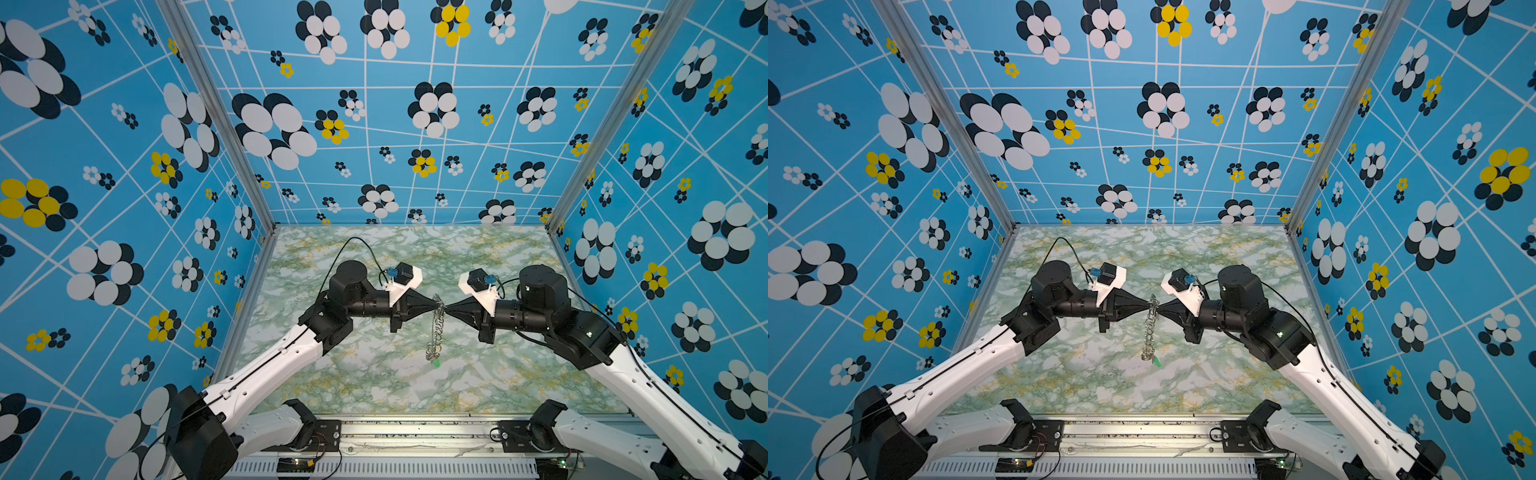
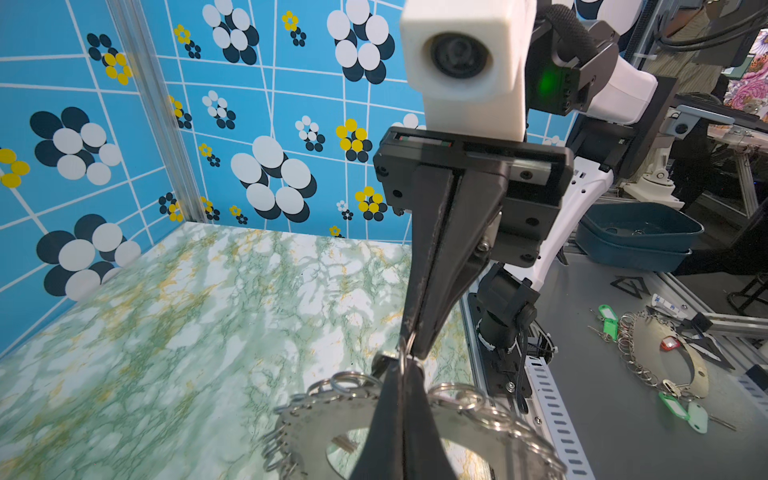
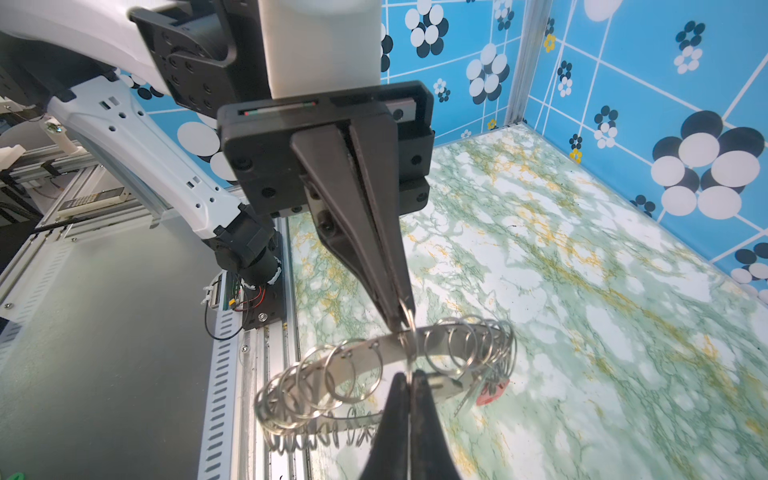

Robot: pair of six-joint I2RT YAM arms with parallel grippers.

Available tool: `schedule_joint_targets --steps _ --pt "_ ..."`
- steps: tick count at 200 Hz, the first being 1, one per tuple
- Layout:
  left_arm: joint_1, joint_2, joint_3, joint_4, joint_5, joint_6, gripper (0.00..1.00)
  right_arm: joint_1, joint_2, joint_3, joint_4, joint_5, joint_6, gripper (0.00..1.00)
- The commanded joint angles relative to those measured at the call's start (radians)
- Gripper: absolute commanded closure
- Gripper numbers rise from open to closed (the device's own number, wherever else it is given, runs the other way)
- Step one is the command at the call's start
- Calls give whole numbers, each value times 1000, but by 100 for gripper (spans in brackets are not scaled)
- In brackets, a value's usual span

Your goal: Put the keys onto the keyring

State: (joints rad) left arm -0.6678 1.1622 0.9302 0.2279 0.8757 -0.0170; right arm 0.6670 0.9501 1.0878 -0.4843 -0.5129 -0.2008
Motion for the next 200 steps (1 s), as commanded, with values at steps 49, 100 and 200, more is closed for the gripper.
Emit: schedule_joint_targets --steps 49,100,200 --pt "25 -8 -6 261 -36 -121 100 23 -1 -74 62 -81 63 100" --pt "5 39 7 306 -45 -144 100 92 37 -98 169 -94 99 100" --pt "-14 31 -45 347 -29 -133 100 -6 -68 -106 120 -58 98 55"
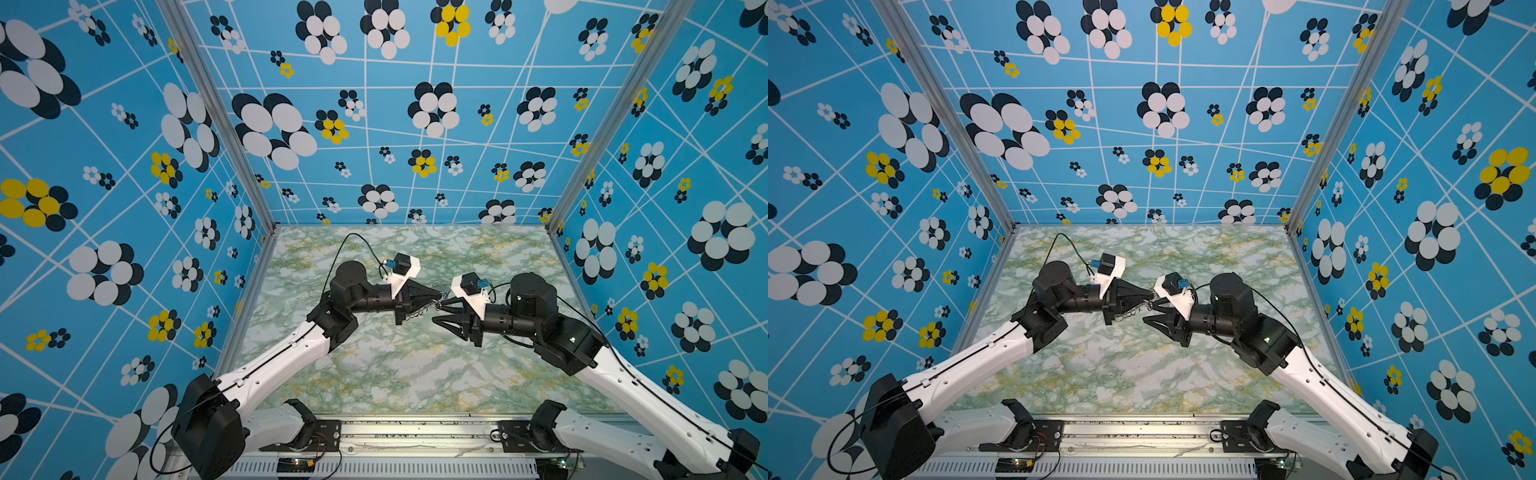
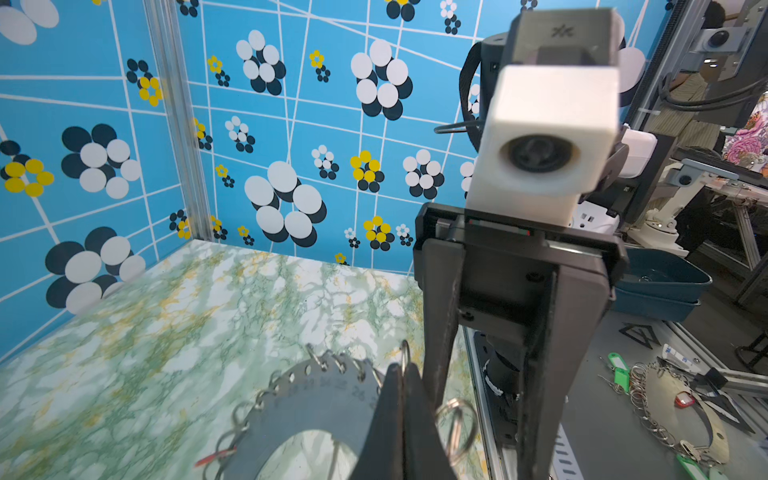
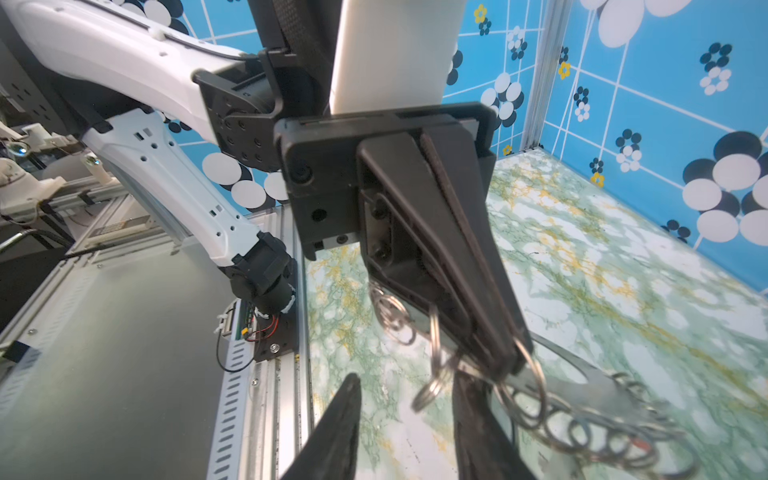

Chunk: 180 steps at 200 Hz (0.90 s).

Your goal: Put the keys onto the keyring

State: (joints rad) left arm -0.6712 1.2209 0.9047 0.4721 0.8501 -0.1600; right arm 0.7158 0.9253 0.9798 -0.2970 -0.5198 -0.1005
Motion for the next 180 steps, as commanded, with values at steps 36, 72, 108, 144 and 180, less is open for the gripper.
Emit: schedule_joint_targets --steps 36,72,108,144,180 --pt "-14 -49 -65 147 -5 20 100 -113 -63 25 -101 -76 -7 53" --pt "-27 -55 -79 150 19 41 100 -152 -77 12 -22 -122 49 54" --pt "-36 -75 -93 142 21 65 100 -196 -88 10 19 -194 81 57" --pt "-43 -82 -90 132 26 79 100 -211 -89 5 44 -184 101 57" --pt "-50 -87 -89 130 26 82 100 -212 -62 -17 81 -203 126 62"
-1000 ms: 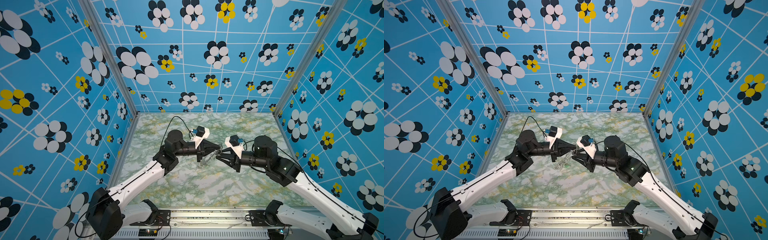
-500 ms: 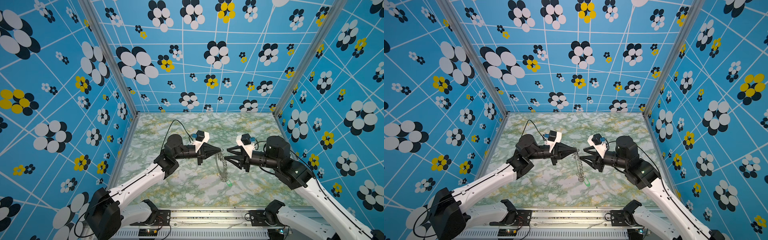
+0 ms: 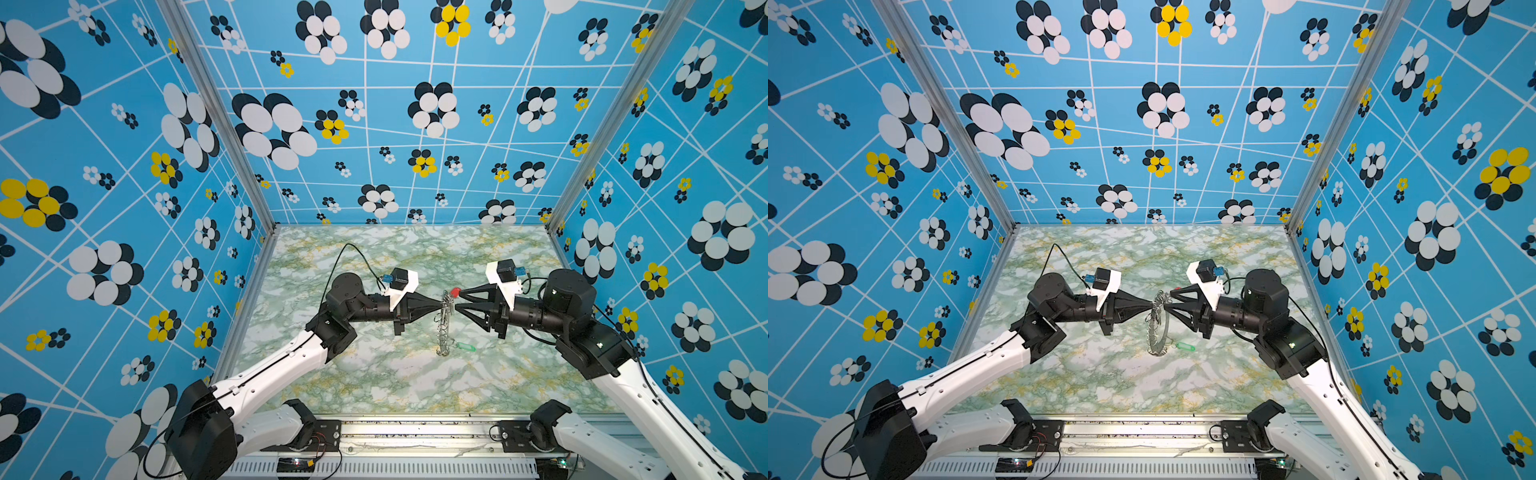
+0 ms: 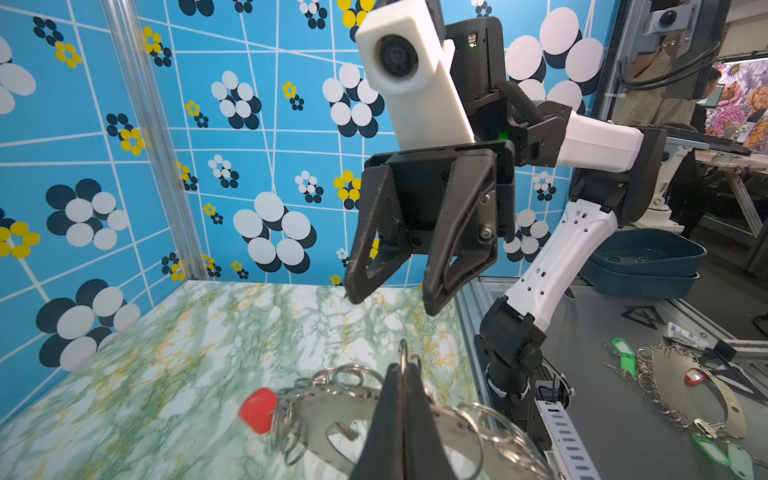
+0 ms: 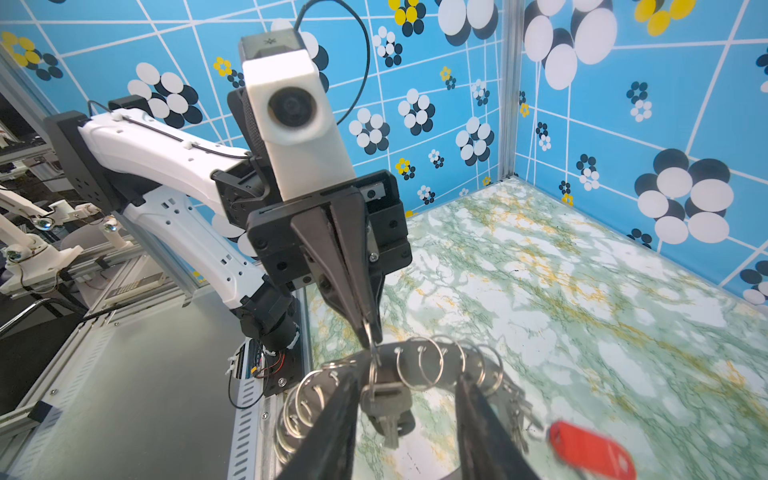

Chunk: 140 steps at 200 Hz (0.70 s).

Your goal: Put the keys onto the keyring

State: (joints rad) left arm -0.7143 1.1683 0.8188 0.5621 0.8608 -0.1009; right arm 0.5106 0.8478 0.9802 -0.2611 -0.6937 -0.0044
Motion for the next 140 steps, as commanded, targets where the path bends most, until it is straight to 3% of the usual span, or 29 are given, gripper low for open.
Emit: schedule_joint_targets --steps 1,140 --pt "-7 -34 -3 39 15 23 100 -7 16 -18 45 -29 30 62" --pt "-6 -31 2 32 1 36 100 82 40 -20 -67 -16 -33 68"
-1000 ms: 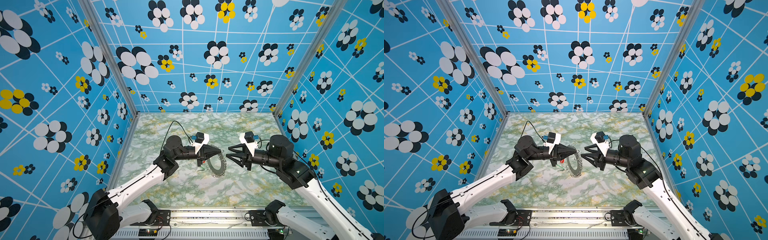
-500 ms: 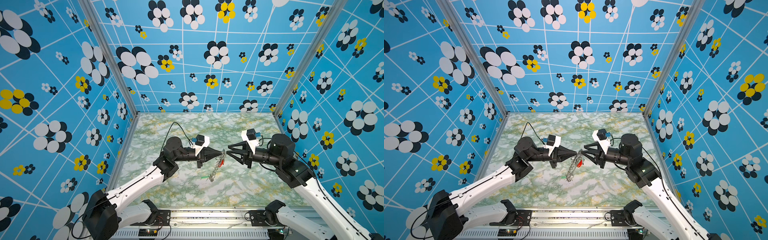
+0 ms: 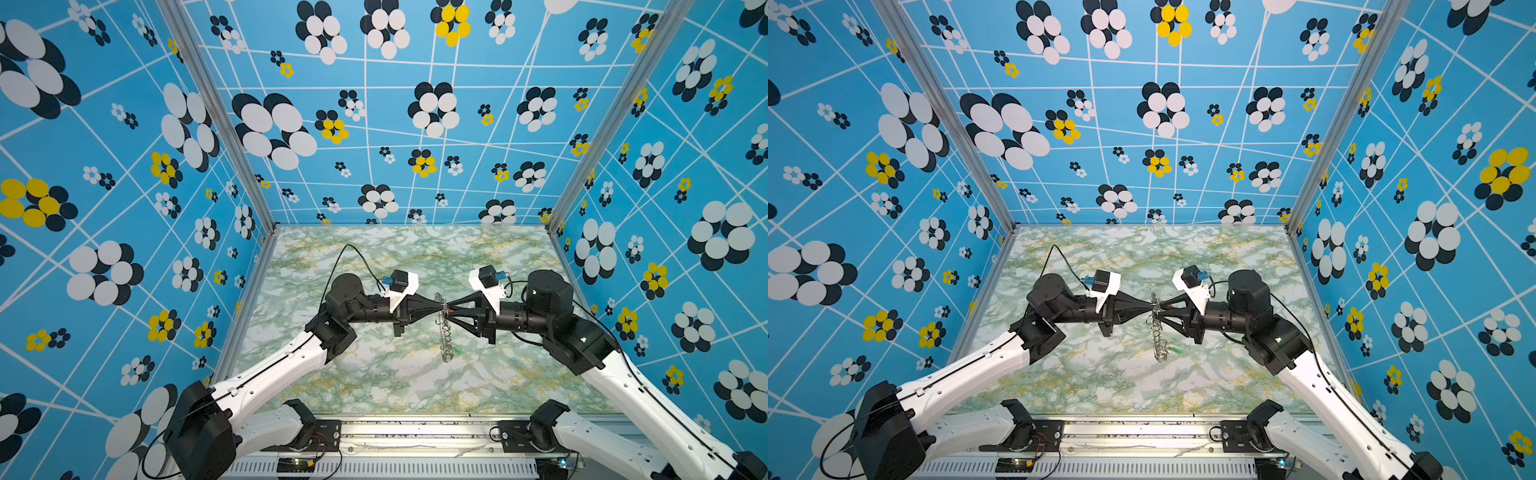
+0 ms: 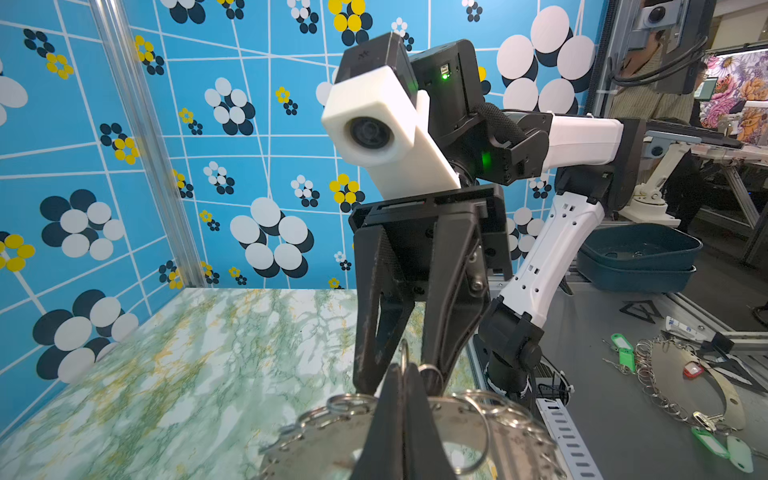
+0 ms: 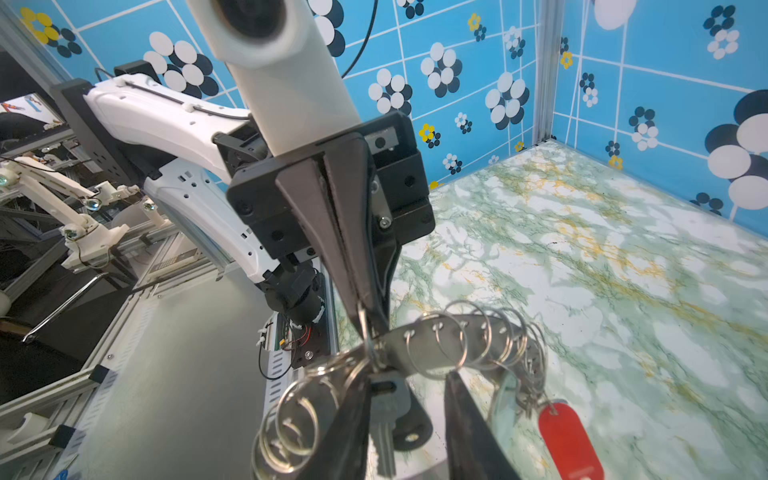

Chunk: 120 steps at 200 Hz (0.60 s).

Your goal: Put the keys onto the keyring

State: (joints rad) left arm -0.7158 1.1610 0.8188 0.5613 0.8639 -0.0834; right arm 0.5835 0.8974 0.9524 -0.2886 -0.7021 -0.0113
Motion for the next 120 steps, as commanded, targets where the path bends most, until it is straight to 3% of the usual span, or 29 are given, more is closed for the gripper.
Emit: schedule_joint_targets --steps 1,59,120 --pt "-5 -24 2 33 -2 19 100 8 -10 8 -40 -6 -27 68" --pt "-8 -25 2 31 7 15 100 9 -25 3 20 41 -22 74" --pt "-14 -32 5 0 4 36 100 9 -36 9 42 16 -24 76"
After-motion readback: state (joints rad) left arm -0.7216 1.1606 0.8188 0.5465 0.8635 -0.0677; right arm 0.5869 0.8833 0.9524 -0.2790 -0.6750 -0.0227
